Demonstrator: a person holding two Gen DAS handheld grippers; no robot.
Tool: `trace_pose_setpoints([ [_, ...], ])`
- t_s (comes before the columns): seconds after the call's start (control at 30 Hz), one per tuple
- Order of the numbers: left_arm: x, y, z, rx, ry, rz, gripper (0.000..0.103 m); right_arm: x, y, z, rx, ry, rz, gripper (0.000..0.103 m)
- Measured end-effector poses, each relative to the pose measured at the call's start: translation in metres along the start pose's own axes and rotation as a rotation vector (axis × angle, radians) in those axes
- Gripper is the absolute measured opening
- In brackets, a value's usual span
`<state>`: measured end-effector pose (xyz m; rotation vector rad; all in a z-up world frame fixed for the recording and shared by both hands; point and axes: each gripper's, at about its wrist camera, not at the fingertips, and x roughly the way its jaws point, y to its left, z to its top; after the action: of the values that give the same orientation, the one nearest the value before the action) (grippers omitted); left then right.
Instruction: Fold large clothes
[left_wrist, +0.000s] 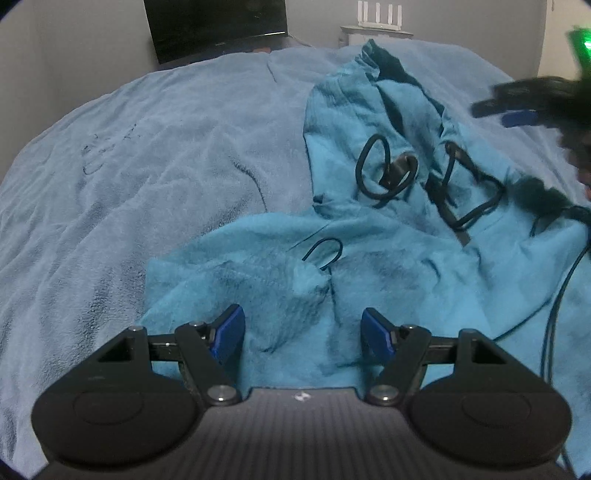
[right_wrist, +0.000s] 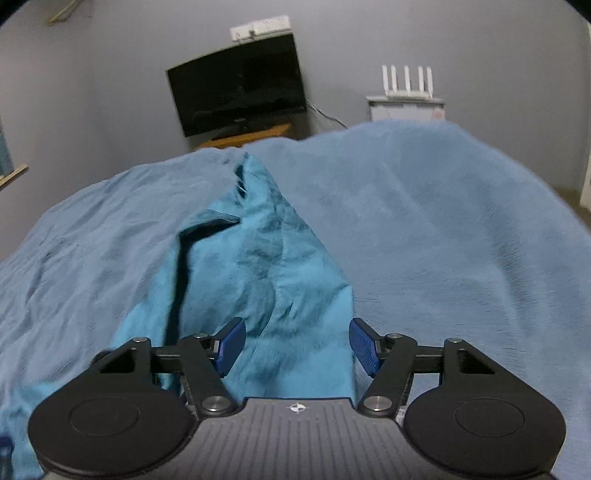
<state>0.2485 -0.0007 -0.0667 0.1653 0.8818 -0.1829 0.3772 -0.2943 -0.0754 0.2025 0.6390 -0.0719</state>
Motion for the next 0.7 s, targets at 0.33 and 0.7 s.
trace_pose_setpoints([
  [0.33,0.02,0.018,-0.003,-0.052,0.017,-0.074,0.076,0.096,-0.044,0.005,0.225,0.116,-0.017,0.084],
  [0.7,0.008,0.02,-0.004,-0.132,-0.008,-0.092,0.078,-0.013,-0.011,0.006,0.01,-0.258,0.455,0.002],
])
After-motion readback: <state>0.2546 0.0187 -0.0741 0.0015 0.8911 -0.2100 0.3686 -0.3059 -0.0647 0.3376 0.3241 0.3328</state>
